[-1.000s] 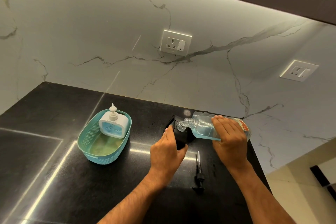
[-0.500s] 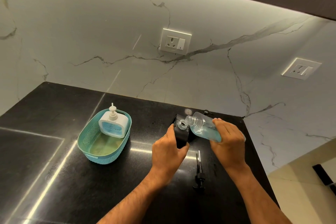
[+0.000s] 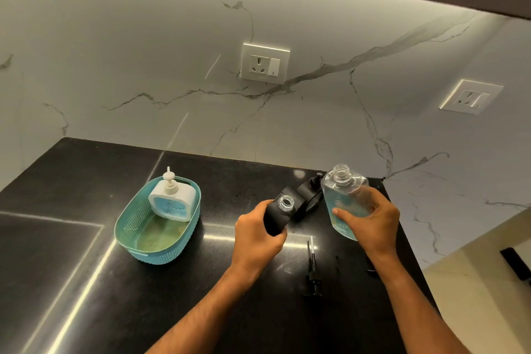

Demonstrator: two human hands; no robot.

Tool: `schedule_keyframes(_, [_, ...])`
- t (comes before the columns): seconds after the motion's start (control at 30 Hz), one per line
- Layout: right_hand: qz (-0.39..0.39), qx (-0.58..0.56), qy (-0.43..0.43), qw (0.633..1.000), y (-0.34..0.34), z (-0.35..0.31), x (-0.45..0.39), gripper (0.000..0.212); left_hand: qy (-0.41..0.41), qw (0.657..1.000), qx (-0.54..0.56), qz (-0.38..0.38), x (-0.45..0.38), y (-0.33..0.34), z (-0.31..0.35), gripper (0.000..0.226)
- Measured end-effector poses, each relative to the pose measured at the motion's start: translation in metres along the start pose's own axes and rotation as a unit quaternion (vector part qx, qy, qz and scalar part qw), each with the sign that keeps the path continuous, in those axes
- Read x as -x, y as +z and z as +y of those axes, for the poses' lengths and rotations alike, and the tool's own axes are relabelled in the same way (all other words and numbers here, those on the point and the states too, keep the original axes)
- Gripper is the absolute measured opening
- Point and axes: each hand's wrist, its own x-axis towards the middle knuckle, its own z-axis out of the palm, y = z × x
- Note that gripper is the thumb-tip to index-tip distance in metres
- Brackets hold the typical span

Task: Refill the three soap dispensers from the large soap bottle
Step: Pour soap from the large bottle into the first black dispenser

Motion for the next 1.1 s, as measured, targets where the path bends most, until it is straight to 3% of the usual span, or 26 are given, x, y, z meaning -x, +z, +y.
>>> schedule_keyframes(0.2, [-0.012, -0.125, 0.099, 0.987, -0.019, 0.035, -0.024, 0.062, -0.028, 0.999, 0.022, -0.033, -0.012, -0.001, -0.014, 0.047])
schedule_keyframes(0.4, [-0.03, -0.207, 0.12, 0.97, -0.034, 0.066, -0.049, 0.066, -0.065, 0.993, 0.024, -0.091, -0.027, 0.004, -0.024, 0.05])
schedule_keyframes(1.1, [-0.079, -0.258, 0.224, 0.936, 0.008, 0.171, -0.124, 0.063, -0.132, 0.976, 0.04, -0.168, -0.061, 0.033, -0.048, 0.048])
